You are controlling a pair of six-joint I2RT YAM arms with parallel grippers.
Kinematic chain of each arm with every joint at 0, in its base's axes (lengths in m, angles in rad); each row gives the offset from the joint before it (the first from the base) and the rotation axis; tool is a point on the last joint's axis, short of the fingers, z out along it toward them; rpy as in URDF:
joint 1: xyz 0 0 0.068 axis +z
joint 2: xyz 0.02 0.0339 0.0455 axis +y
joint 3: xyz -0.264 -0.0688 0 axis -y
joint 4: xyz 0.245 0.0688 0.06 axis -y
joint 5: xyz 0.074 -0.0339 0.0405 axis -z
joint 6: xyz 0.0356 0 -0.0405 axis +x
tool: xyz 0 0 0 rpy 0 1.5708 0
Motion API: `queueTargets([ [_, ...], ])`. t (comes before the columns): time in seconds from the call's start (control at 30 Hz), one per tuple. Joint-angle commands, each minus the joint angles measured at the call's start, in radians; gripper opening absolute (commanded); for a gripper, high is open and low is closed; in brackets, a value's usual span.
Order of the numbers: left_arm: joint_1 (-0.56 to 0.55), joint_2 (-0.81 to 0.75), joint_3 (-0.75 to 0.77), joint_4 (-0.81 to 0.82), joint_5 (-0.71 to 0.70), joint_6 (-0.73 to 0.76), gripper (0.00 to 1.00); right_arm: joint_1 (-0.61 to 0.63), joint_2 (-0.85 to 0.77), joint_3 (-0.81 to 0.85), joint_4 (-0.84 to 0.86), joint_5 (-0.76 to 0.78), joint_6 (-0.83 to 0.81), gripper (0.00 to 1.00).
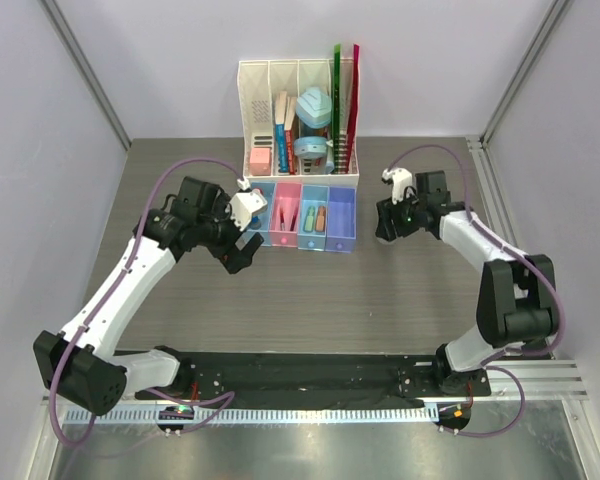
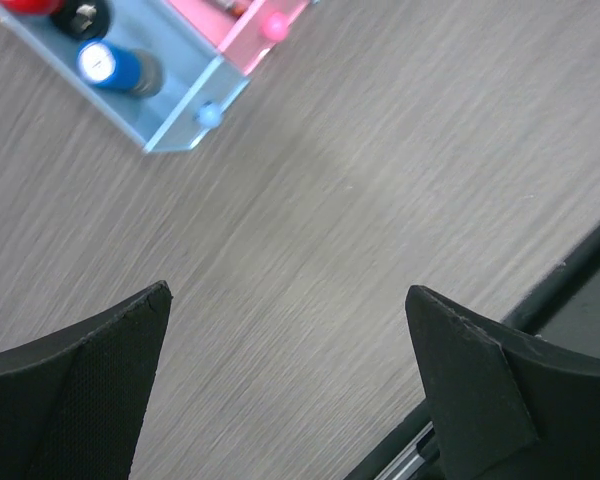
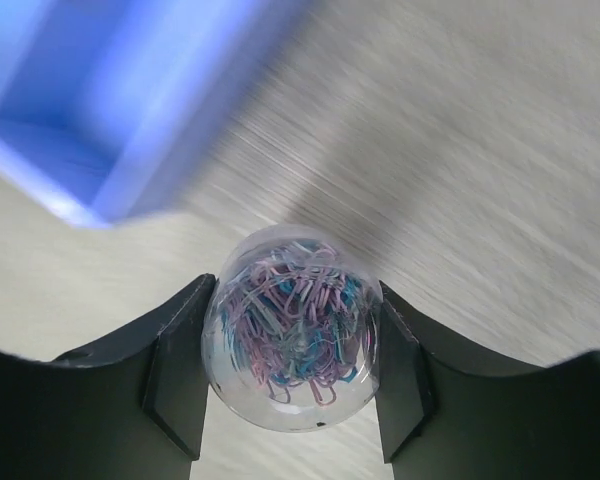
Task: Sort the stationery into containers
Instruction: Pick up the stationery from the center of the board, then place the stationery at the center of the board.
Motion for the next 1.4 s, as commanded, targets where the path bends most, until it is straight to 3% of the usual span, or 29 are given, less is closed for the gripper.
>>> queueTargets([
  [0.0,0.003,-0.003,-0.019,0.097,0.225,-0.038,1.0,-0.025,-0.149,0.145,-0.1,-0.383,0.168,0.12],
  [0.1,0.002,0.004,-0.045,0.201,0.36,-0.112,1.0,-0.042,-0.146,0.206,-0.06,-0.648,0.324,0.13],
  [0.13,-0.001,0.01,-0.054,0.234,0.376,-0.13,1.0,-0.048,-0.134,0.211,0.058,-0.717,0.417,0.13],
  [0.17,-0.016,0.009,-0.076,0.293,0.376,-0.143,1.0,-0.051,-0.123,0.207,0.176,-0.844,0.695,0.13],
  [0.2,-0.024,0.004,-0.091,0.329,0.371,-0.149,1.0,-0.051,-0.112,0.154,0.348,-0.881,0.859,0.13],
  [0.23,-0.032,-0.006,-0.111,0.367,0.362,-0.149,1.0,-0.049,-0.094,0.112,0.796,-0.897,1.082,0.13],
  [0.27,-0.055,-0.035,-0.152,0.455,0.335,-0.147,1.0,-0.051,-0.076,0.075,1.018,-0.891,1.417,0.13],
  [0.33,-0.079,-0.065,-0.182,0.542,0.275,-0.147,0.99,-0.042,0.024,0.079,1.424,-0.899,1.672,0.13],
  [0.4,-0.098,-0.025,-0.131,0.556,0.244,-0.175,0.99,-0.04,0.082,0.115,1.628,-0.909,1.925,0.13],
  [0.53,-0.158,-0.019,-0.123,0.66,0.147,-0.185,0.99,-0.011,0.173,0.138,1.861,-0.929,2.084,0.13],
  [0.63,-0.17,-0.02,-0.125,0.712,0.144,-0.198,0.98,0.059,0.213,0.127,1.911,-0.966,2.135,0.13],
  [0.97,-0.19,-0.036,-0.14,0.716,0.141,-0.196,0.98,0.354,0.21,-0.008,1.835,-1.083,2.029,0.1],
  [1.37,-0.19,-0.057,-0.111,0.708,0.222,-0.238,0.97,0.357,0.311,0.076,1.88,-1.054,2.055,0.04],
])
